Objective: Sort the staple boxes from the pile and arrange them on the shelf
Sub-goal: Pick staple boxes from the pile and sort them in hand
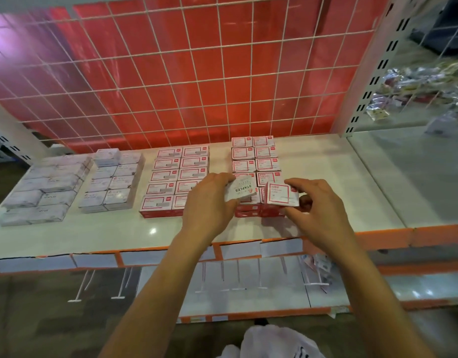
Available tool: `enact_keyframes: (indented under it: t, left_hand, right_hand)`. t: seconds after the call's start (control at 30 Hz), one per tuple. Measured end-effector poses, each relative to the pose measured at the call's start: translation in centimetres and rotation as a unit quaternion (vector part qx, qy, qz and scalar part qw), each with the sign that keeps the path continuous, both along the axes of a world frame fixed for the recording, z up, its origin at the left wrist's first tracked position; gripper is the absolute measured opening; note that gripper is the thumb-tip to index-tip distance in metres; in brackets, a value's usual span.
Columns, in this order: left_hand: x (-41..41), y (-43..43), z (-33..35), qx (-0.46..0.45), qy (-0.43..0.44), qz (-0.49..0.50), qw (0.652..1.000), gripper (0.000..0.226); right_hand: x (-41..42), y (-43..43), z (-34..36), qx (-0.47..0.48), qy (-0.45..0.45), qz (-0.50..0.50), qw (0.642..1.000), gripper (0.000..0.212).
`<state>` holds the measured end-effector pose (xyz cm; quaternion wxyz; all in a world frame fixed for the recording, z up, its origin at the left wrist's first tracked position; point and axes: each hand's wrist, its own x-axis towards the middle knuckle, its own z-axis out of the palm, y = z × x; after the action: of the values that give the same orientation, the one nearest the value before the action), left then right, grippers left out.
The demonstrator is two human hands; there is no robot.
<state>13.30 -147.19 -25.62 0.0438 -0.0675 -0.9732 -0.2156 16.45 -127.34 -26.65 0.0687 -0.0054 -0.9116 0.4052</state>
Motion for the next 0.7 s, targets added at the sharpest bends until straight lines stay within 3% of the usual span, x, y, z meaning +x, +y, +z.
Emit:
enact_keyframes:
  t: [0.5,0.7]
  left_hand:
    - [1.2,0.1,-1.2,0.028,0.007,-0.011,1.0,0.051]
    - [1.4,0.4,-1.1,0.022,0.001,-0.006,1.0,0.052]
  right_hand:
    - [1.9,-0.5,-2.3,0.106,-0.089,0.025,0.99,0.05]
    - [1.5,-1.4,-3.2,0.096,-0.098,0.0,0.991,0.042]
